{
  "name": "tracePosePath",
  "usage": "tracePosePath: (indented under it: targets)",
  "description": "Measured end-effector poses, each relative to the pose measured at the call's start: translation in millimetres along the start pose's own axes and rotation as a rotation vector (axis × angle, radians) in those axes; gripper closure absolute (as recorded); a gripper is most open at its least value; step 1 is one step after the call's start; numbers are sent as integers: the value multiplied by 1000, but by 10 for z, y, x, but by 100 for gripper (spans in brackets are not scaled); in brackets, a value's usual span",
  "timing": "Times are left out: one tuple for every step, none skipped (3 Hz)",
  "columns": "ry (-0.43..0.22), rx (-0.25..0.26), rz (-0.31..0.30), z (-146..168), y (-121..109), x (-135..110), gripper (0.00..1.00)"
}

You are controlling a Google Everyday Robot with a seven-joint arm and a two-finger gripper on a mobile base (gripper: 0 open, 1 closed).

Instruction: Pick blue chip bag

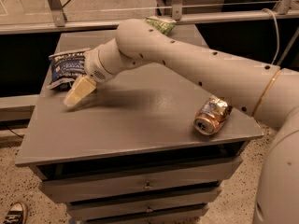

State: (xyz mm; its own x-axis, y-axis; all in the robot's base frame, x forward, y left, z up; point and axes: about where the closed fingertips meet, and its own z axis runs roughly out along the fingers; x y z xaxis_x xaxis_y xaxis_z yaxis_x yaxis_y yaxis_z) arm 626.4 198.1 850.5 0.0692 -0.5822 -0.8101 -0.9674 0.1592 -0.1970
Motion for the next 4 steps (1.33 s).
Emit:
tracePosePath:
  targets:
    - [-1, 51, 10, 78, -200, 29, 18]
    - [-19, 102, 11, 32, -347, -23, 49]
    - [-36, 123, 1, -25, -378, -94, 72]
    - [-97, 141, -20, -168, -393, -276, 96]
